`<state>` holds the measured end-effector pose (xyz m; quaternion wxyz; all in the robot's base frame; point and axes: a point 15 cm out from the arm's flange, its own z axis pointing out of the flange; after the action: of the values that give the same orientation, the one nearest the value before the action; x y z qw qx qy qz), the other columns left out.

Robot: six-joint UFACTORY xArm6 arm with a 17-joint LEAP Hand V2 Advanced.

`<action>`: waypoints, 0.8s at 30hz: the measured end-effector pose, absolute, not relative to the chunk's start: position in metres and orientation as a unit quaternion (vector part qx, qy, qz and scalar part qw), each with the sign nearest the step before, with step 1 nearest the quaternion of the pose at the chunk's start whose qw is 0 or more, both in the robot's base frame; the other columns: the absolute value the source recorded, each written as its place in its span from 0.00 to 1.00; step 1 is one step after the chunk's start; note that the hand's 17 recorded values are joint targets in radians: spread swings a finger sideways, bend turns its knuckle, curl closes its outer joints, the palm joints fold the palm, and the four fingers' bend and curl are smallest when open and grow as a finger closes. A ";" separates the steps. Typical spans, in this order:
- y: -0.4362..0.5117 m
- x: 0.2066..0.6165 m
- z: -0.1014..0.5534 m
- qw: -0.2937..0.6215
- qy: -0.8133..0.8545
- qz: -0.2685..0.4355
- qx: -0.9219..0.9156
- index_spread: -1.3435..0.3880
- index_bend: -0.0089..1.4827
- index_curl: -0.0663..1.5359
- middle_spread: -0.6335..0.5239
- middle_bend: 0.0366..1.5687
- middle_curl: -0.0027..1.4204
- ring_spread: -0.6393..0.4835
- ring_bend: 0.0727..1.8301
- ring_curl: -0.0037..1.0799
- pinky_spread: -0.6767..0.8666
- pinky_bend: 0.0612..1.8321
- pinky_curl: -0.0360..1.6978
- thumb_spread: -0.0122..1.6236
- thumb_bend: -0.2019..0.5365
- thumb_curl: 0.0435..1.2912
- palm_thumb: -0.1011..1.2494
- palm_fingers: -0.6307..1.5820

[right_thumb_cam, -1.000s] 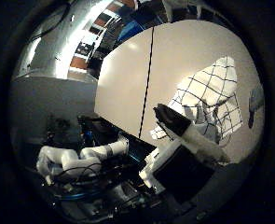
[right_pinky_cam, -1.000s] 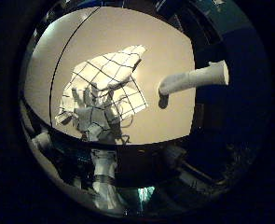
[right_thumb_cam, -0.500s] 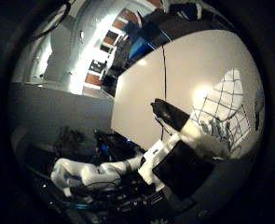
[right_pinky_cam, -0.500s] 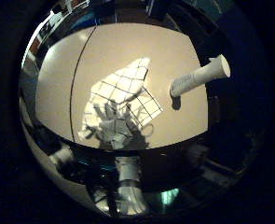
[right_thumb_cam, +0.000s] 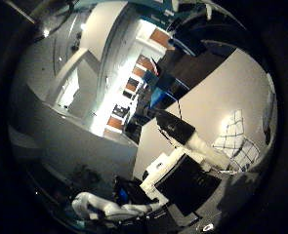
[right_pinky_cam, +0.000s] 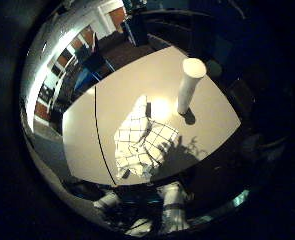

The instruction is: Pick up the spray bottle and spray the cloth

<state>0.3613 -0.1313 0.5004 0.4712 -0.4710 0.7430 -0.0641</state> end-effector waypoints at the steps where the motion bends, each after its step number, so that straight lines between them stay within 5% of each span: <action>1: -0.138 0.359 0.502 0.476 0.745 -0.069 -0.463 0.65 0.11 0.23 0.59 0.15 0.28 0.73 0.20 0.24 0.69 0.17 0.21 0.66 0.24 0.27 0.56 0.41; 10: -0.169 0.340 0.445 0.517 0.765 -0.049 -0.380 0.69 0.11 0.22 0.69 0.12 0.26 0.77 0.19 0.24 0.69 0.20 0.20 0.66 0.24 0.26 0.57 0.35; 24: -0.193 0.305 0.339 0.511 0.805 -0.025 -0.301 0.70 0.11 0.21 0.70 0.13 0.26 0.77 0.19 0.25 0.70 0.20 0.20 0.66 0.24 0.27 0.58 0.35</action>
<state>0.3052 -0.1931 0.3394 0.5107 -0.3008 0.8050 -0.0251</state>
